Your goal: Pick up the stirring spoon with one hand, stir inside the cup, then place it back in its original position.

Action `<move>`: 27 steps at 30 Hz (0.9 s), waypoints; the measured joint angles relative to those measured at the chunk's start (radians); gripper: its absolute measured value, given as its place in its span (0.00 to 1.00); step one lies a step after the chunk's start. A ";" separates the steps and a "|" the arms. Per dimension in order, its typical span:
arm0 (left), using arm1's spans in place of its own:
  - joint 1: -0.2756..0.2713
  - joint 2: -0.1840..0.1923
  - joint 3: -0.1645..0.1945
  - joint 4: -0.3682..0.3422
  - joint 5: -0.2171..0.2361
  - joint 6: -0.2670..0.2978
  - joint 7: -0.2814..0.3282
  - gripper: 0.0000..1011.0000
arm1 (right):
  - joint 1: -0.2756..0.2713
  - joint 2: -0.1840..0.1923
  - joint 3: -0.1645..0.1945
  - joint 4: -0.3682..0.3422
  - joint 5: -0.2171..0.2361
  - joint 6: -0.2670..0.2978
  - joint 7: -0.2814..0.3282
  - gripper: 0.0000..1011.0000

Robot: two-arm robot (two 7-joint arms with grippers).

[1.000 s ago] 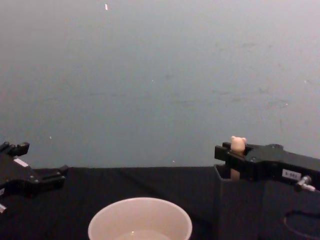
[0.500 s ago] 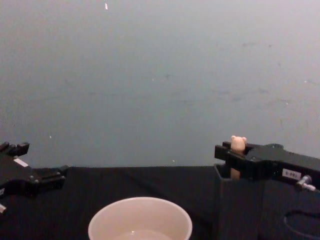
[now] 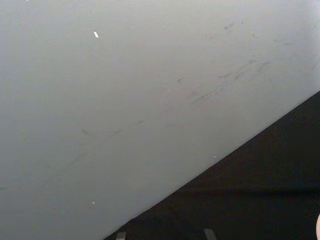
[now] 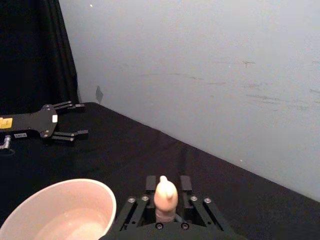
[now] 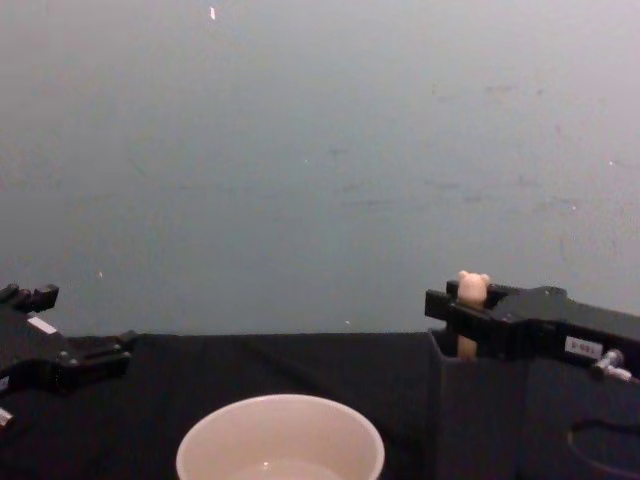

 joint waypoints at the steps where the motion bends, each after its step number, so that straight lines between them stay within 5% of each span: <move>1: 0.000 0.000 0.000 0.000 0.000 0.000 0.000 0.99 | 0.000 0.000 0.000 0.000 0.000 0.000 0.000 0.30; 20: 0.000 0.000 0.000 0.000 0.000 0.000 0.000 0.99 | 0.000 0.000 0.000 0.000 0.000 0.000 0.000 0.89; 27: 0.000 0.000 0.000 0.000 0.000 0.000 0.000 0.99 | 0.000 0.000 0.000 0.000 0.000 0.000 0.000 0.99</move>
